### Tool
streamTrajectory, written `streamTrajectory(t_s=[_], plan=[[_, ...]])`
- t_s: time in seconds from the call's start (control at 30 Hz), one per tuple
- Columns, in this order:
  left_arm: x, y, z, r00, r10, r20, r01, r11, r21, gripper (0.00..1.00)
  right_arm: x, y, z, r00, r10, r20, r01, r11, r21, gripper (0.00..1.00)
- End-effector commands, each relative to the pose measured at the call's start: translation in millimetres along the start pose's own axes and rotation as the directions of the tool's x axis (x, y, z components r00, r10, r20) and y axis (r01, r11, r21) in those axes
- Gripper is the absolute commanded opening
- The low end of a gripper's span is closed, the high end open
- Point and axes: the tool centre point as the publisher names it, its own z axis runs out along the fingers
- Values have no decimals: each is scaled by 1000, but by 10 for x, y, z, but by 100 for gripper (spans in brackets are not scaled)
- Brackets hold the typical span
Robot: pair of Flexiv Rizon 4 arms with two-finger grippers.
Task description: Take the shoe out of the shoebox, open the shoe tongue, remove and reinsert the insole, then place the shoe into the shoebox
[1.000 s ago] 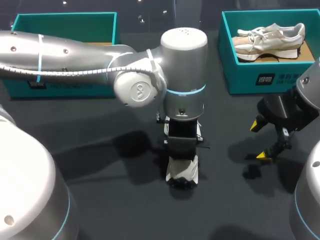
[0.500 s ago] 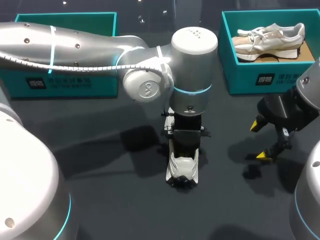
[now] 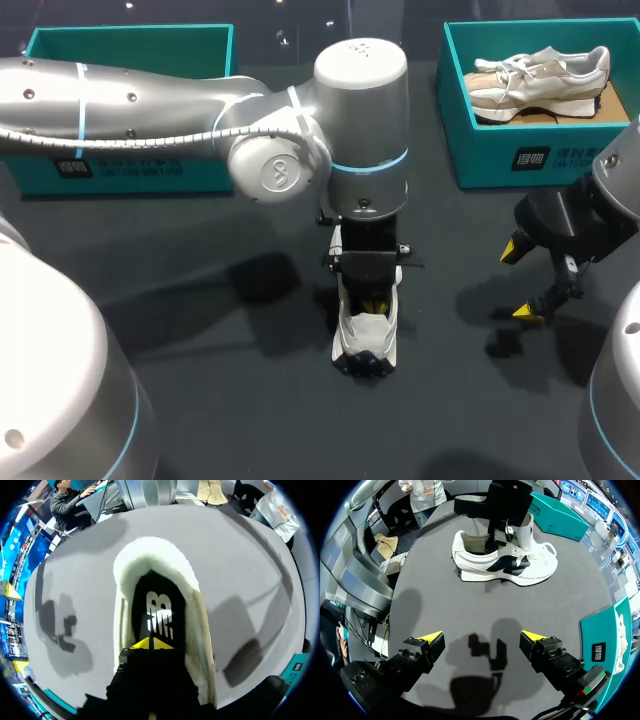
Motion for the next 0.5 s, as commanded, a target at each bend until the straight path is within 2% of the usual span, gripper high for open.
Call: streamTrajectory(t_s=[0.03,0.13,0.23,0.37,0.5], plan=[[9,-237,-102,999,32,23,-32,999,33,0,17,2,1,1000,1,3,-1,1000,3,100],[-67,-352,51,999,49,0,-49,996,69,0,17,2,1,1000,1,3,-1,1000,3,100],[-88,-370,291,998,42,-42,-39,997,61,0,17,2,1,1000,1,3,-1,1000,3,100],[-17,-237,536,996,16,-88,-12,999,45,0,17,2,1,1000,1,3,-1,1000,3,100],[151,1,618,992,-27,-123,28,1000,6,0,17,2,1,1000,1,3,-1,1000,3,100]])
